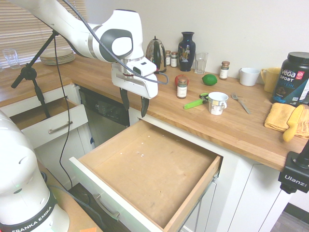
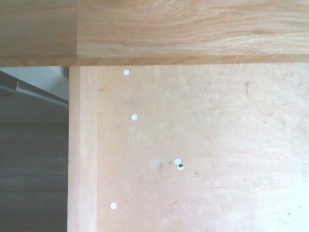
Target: Put seasoning jar in the drawer
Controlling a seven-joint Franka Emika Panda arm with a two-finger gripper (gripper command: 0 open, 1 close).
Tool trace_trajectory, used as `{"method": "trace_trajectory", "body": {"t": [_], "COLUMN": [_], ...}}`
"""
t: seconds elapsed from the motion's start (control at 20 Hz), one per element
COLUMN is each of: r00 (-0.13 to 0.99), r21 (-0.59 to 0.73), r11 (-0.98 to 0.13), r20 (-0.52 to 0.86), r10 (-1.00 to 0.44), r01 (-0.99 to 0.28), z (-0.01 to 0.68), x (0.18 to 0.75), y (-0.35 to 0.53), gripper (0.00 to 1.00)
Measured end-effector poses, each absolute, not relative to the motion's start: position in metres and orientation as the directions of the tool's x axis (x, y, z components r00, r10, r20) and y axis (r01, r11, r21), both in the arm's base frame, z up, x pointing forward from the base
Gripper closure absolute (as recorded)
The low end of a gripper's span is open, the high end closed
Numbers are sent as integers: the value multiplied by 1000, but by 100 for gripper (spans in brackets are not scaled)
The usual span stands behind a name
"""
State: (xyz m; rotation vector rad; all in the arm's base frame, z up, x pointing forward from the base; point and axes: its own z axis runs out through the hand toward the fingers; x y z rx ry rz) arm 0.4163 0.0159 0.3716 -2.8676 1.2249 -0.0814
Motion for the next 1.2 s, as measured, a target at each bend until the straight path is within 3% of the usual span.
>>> {"method": "trace_trajectory", "body": {"t": [0.3,1.2], "r00": [697,666], "r21": [-45,-24], "r11": [-699,-667], "r20": [53,42], "r10": [-715,-745], "r01": [-714,-745], "z": [377,391], "x": [434,604], "y": [17,9], "gripper": [0,0]}}
